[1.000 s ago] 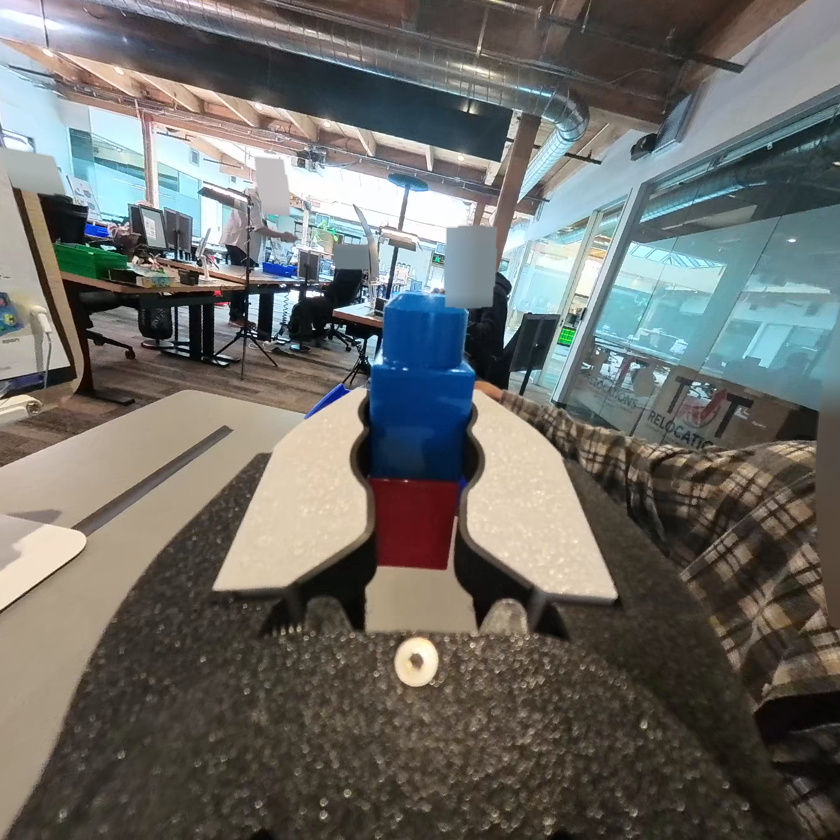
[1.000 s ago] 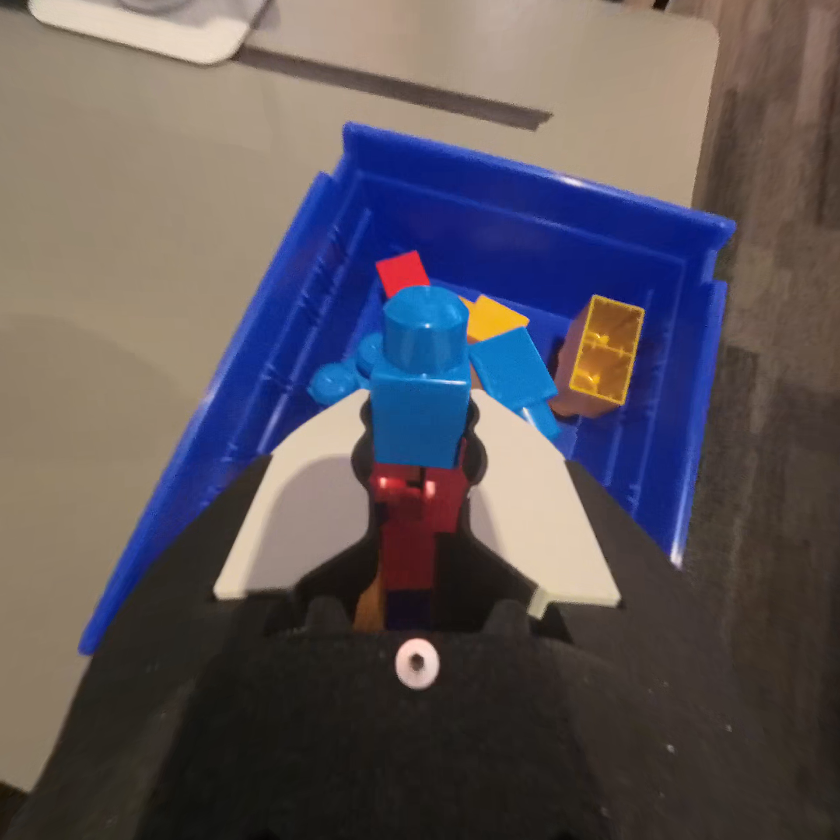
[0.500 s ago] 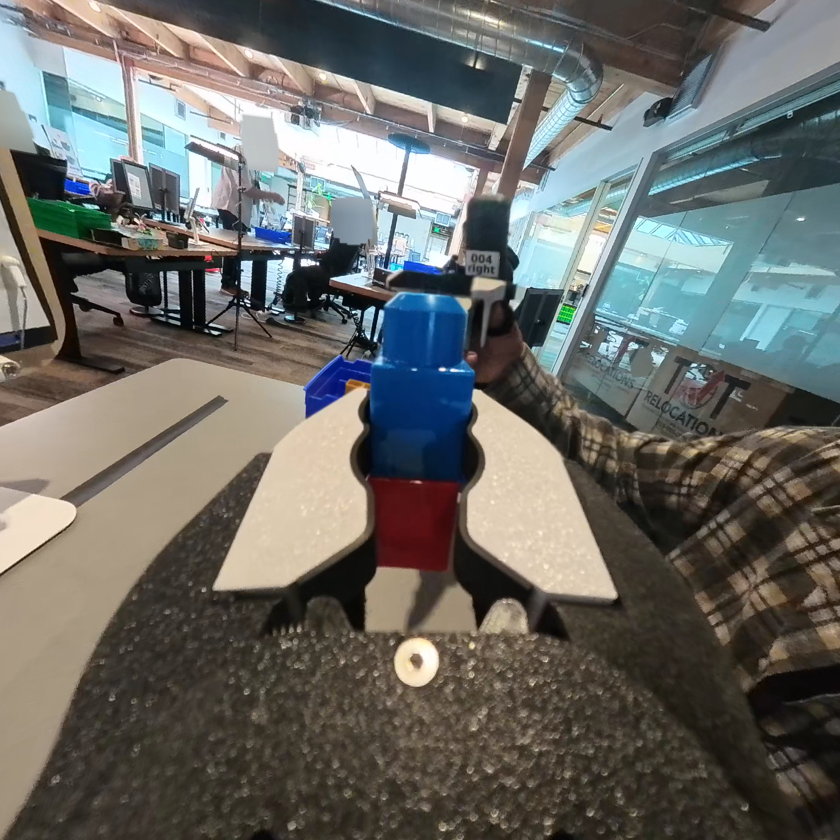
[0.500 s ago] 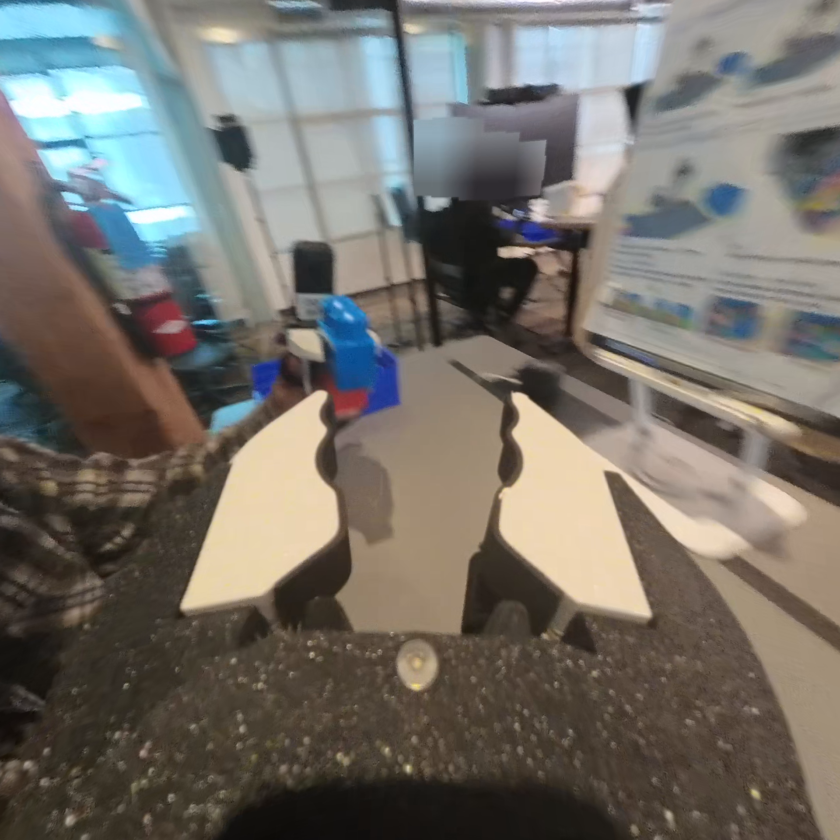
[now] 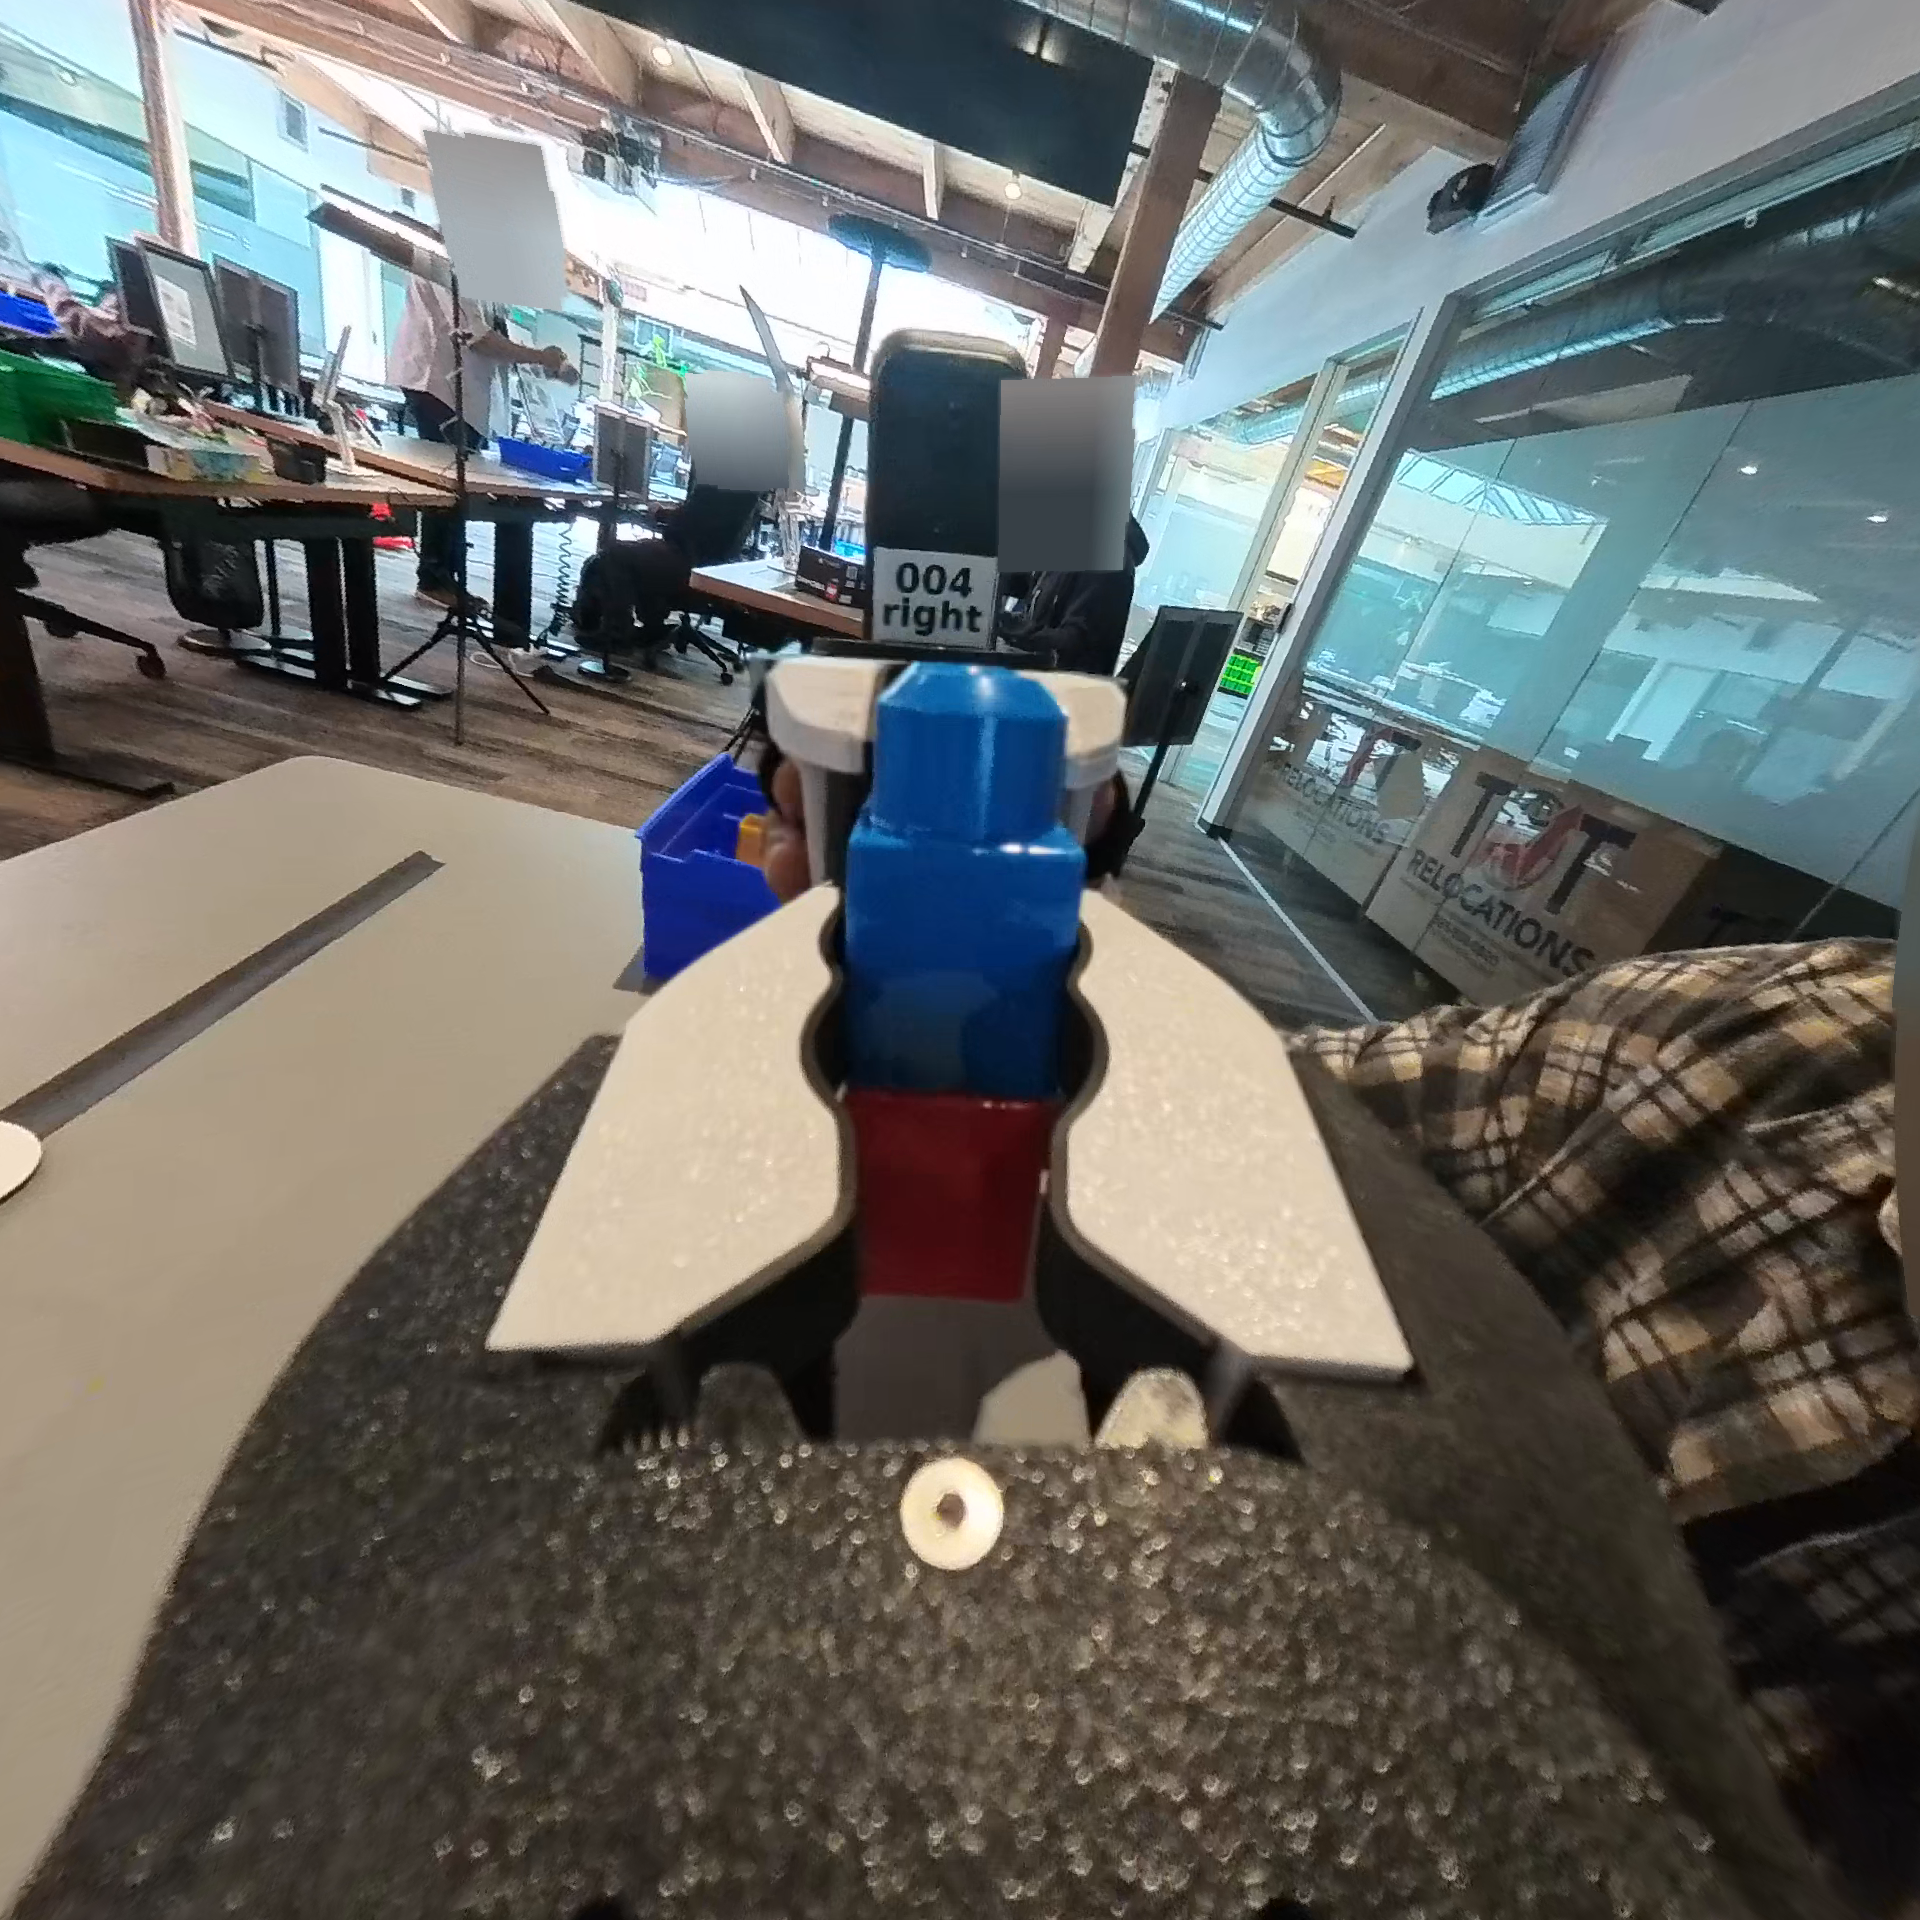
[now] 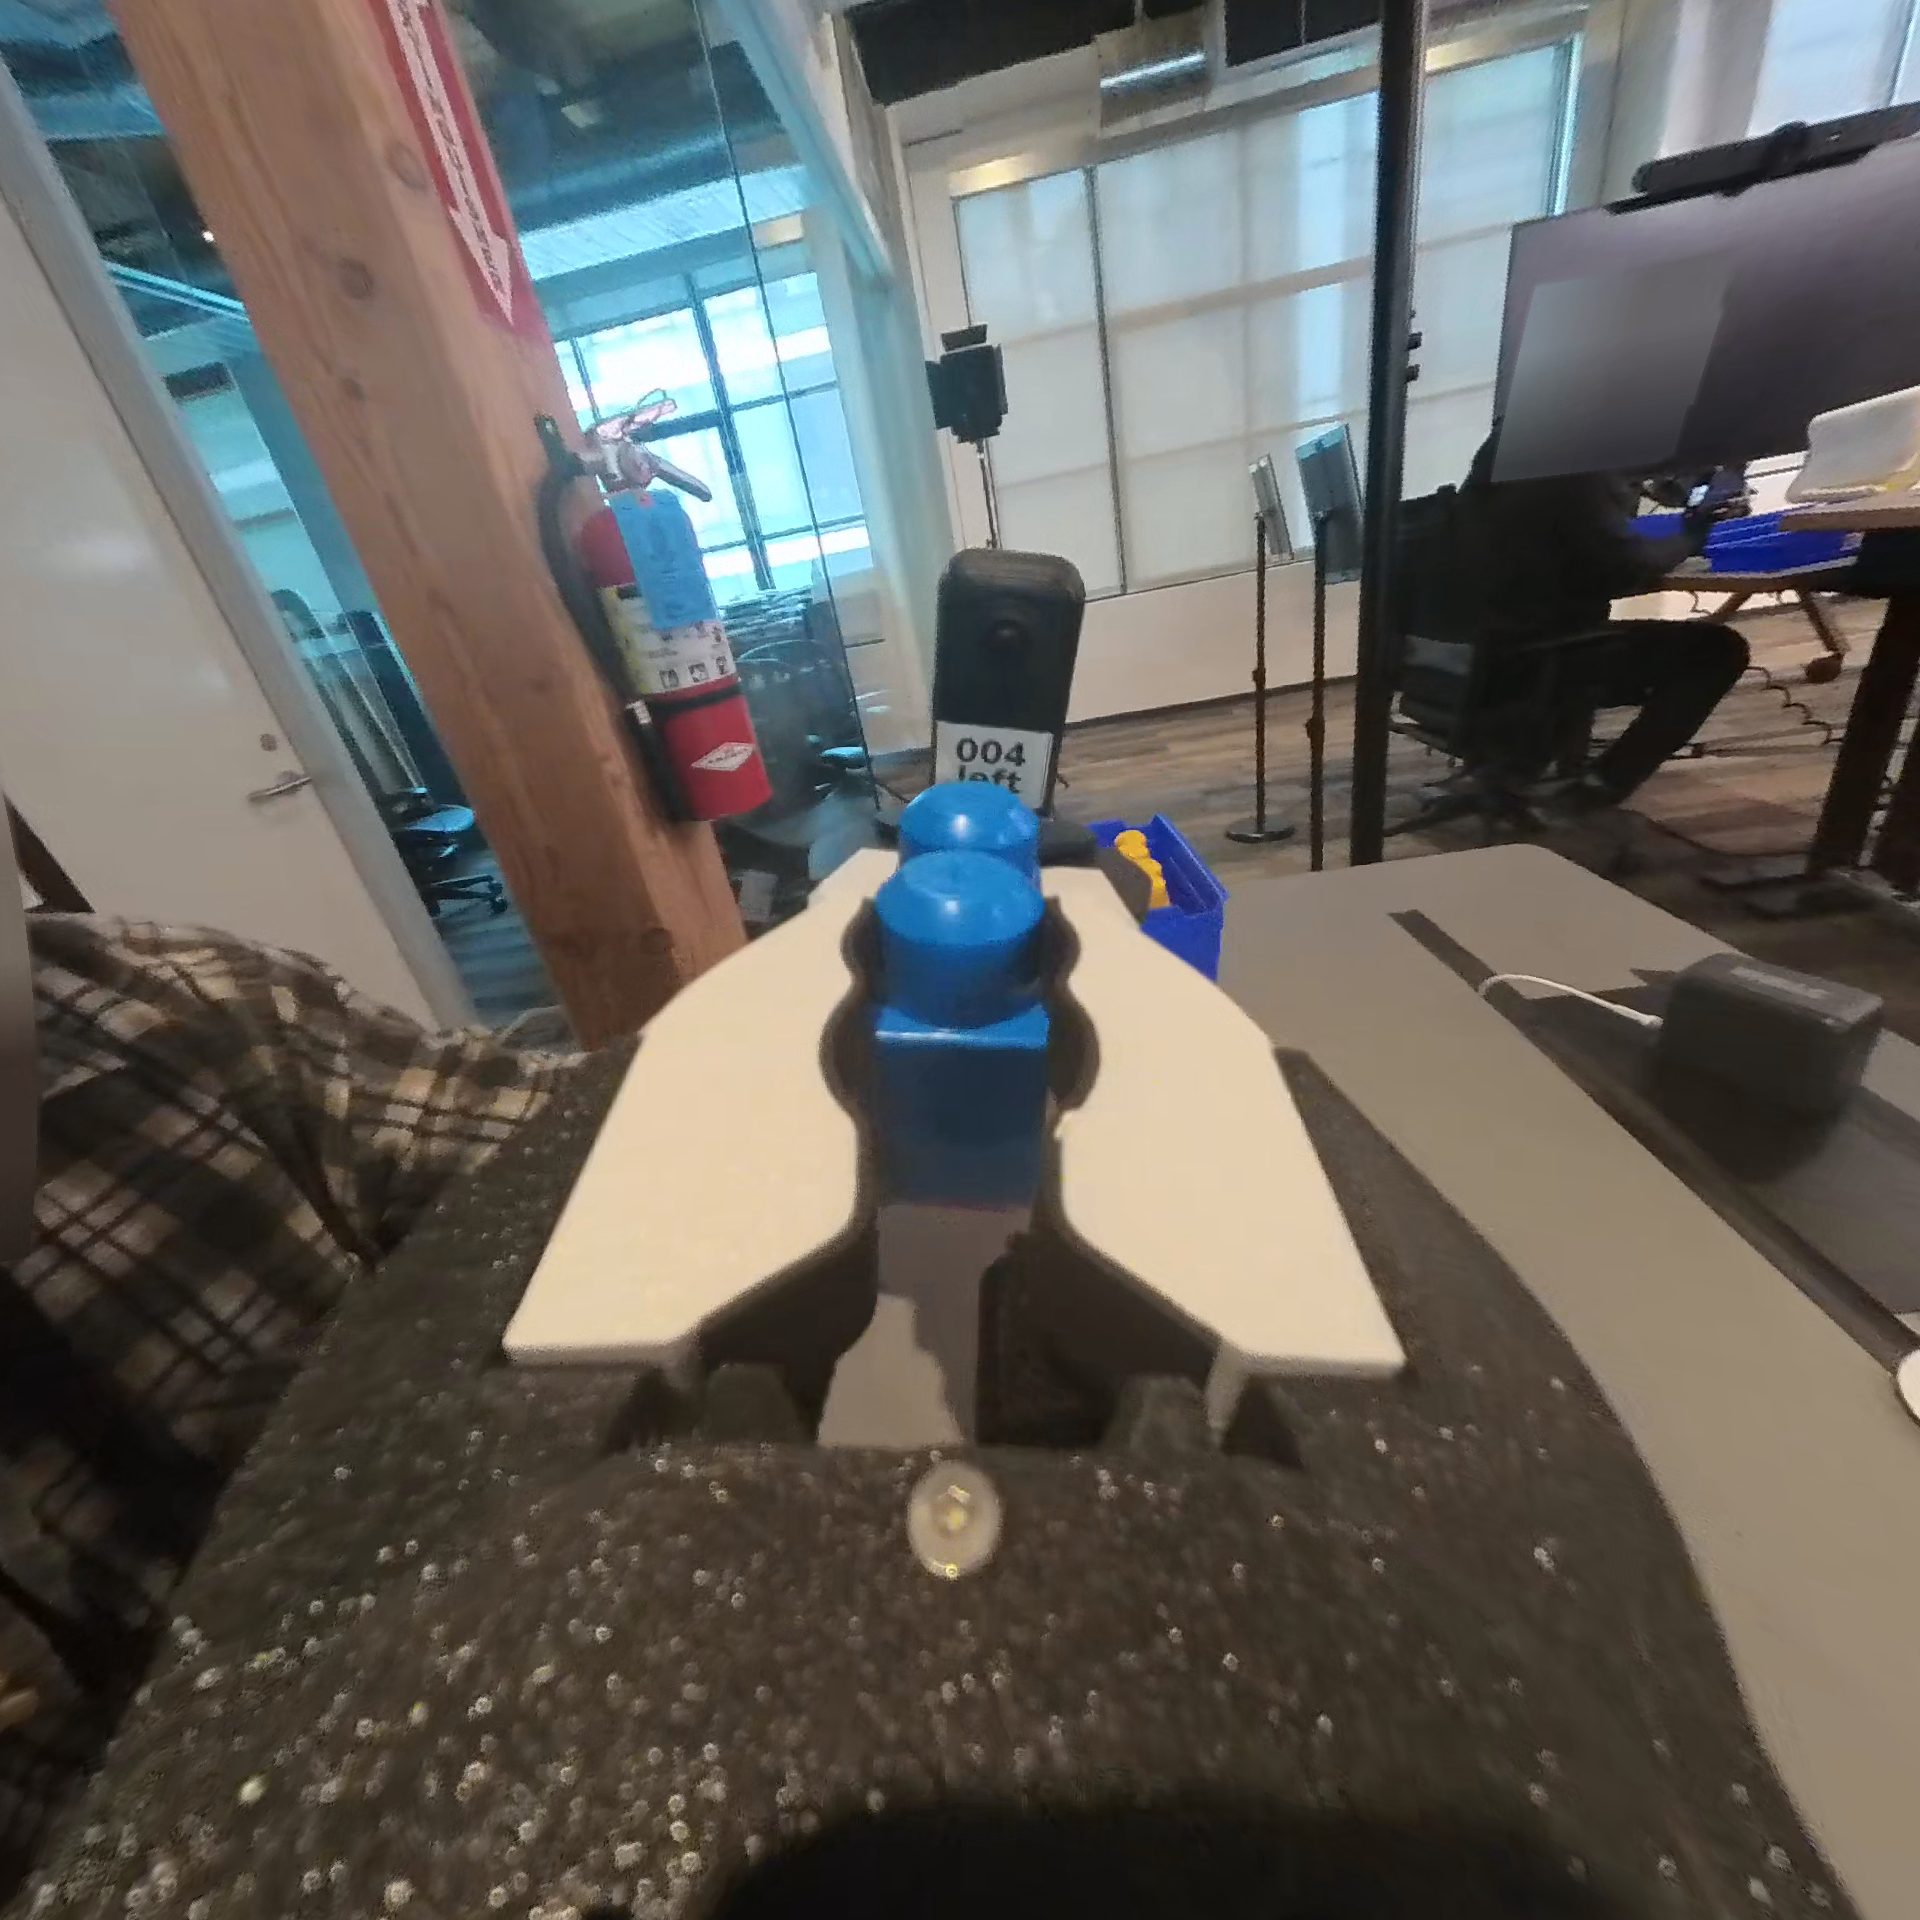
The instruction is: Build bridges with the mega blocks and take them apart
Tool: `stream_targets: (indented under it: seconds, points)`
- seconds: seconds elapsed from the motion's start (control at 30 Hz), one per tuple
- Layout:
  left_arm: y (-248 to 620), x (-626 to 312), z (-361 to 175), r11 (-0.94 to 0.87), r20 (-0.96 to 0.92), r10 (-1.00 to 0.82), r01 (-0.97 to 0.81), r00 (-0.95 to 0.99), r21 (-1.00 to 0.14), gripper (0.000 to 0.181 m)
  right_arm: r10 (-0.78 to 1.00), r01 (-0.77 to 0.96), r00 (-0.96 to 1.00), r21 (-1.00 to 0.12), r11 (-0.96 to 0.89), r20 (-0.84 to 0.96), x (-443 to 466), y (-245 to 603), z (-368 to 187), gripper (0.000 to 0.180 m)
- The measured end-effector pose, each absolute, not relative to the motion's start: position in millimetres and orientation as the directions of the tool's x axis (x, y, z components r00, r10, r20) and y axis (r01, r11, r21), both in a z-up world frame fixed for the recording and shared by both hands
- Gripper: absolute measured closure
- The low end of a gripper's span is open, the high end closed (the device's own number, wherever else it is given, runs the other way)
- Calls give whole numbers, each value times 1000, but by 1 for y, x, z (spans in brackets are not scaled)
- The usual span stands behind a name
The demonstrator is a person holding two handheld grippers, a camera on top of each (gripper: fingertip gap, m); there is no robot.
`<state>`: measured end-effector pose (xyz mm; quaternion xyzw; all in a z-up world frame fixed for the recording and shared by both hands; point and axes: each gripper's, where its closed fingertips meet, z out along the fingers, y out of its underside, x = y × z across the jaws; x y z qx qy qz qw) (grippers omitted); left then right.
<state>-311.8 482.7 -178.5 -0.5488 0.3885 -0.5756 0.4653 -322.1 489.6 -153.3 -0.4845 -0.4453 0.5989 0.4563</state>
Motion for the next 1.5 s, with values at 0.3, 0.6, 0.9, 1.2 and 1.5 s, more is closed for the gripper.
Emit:
stream_targets:
  seconds: [0.3,0.6,0.9,1.2,1.5]
  points:
    - [483,-303,-197,-263,263,-965,22,19,-965,119,975,-204,-121,-957,-207,-185,-305,497,-140,150]
    - [480,-297,-205,-302,297,-952,-69,74,-951,145,975,-285,-81,-932,-224,-209,-305,500,-133,150]
    - [476,-295,-204,-361,359,-932,-46,41,-931,145,854,-404,481,-915,16,-197,-139,529,-94,150]
    - [464,-297,-175,-259,260,-965,18,36,-966,145,344,13,932,-933,-360,-119,86,559,-229,150]
    - [462,-296,-182,-261,260,-964,-5,52,-965,145,368,62,922,-895,-442,-117,72,588,-270,136]
